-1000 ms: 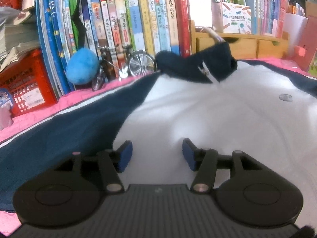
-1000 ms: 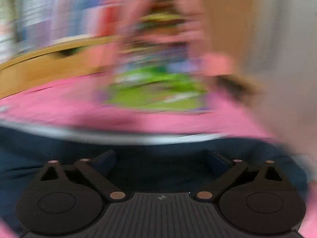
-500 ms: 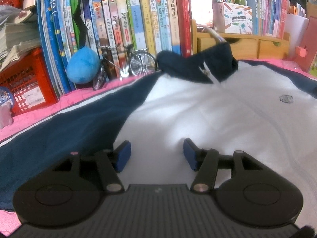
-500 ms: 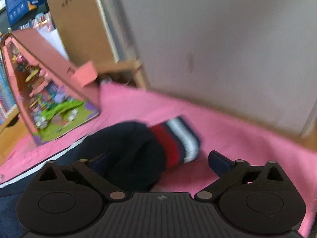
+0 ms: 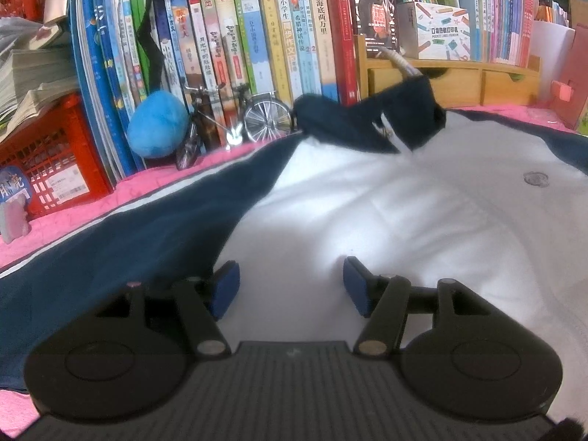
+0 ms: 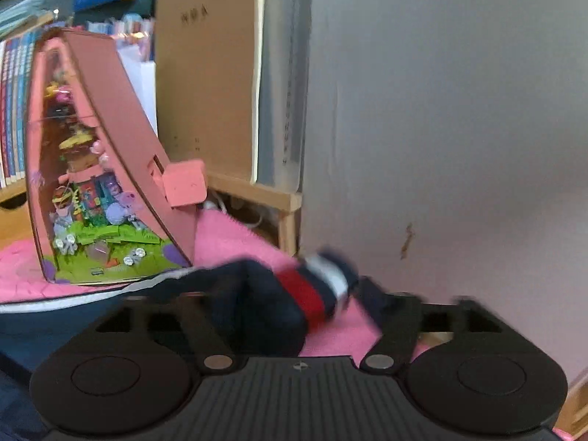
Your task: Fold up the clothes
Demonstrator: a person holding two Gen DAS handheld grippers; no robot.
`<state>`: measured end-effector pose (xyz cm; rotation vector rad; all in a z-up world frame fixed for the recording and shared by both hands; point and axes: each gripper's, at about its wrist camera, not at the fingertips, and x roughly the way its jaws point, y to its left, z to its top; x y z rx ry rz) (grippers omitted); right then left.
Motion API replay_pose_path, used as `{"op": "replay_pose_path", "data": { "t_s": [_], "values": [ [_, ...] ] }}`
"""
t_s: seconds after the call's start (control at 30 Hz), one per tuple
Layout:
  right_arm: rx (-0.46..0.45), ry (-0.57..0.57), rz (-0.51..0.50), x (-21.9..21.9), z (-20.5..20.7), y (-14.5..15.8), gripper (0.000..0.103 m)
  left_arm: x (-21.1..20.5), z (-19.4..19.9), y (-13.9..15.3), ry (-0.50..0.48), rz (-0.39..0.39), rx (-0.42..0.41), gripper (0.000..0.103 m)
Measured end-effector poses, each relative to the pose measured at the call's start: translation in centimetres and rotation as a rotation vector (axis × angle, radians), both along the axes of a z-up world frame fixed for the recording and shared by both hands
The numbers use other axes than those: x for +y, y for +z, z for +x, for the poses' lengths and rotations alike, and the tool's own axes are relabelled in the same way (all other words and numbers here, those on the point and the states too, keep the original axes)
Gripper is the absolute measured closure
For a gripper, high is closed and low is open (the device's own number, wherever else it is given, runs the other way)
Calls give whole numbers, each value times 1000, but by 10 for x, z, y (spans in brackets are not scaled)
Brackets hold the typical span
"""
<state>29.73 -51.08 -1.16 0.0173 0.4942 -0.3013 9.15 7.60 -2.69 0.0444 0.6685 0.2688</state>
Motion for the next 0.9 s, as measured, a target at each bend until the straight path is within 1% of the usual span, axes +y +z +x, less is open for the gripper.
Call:
{"op": "replay_pose_path", "data": {
  "t_s": [0.07, 0.13, 0.2, 0.23, 0.3, 0.37, 0.47, 0.5, 0.53, 0.57, 0.6, 0.67, 0.7, 0.73, 0.77, 0.8, 0.87, 0.9],
  "values": [
    [-16, 18, -53, 13, -11, 8, 3, 0, 0, 0, 0, 0, 0, 41],
    [-58, 85, -57, 34, -26, 23, 3, 0, 0, 0, 1, 2, 0, 41],
    [-90, 232, -12, 62, -48, 41, 3, 0, 0, 1, 0, 5, 1, 41],
    [-91, 326, 26, 80, -56, 48, 3, 0, 0, 1, 2, 8, 1, 41],
    [-52, 540, 127, 122, -67, 54, 3, -1, 0, 1, 3, 14, 1, 41],
    [19, 670, 186, 168, -65, 42, 4, -1, 1, 1, 4, 14, 1, 40],
    [129, 854, 268, 238, -61, 21, 14, 3, 0, 0, 14, -7, 0, 36],
    [166, 876, 246, 258, -61, 12, 21, 5, 0, 0, 18, -17, 0, 35],
    [207, 863, 227, 264, -62, 5, 27, 7, 0, 0, 20, -28, -1, 35],
    [249, 846, 209, 269, -63, -1, 29, 9, 0, 0, 21, -40, -2, 35],
    [280, 802, 216, 265, -60, -6, 34, 10, -1, 0, 23, -50, -3, 34],
    [278, 707, 252, 233, -61, -11, 37, 9, 0, 1, 26, -42, 5, 34],
    [269, 664, 285, 212, -64, -9, 37, 5, 3, 4, 25, -34, 19, 41],
    [255, 632, 324, 187, -67, -7, 38, -7, 8, 11, -21, -45, 8, 45],
    [240, 601, 364, 161, -70, -6, 36, -19, 13, 18, -68, -56, -4, 47],
    [211, 561, 354, 142, -79, -4, 30, -31, 18, 24, -114, -67, -15, 46],
    [151, 487, 309, 107, -95, -1, 28, -54, 28, 38, -207, -89, -37, 44],
    [155, 477, 323, 91, -94, -4, 26, -67, 34, 44, -253, -100, -47, 44]
  ]
}}
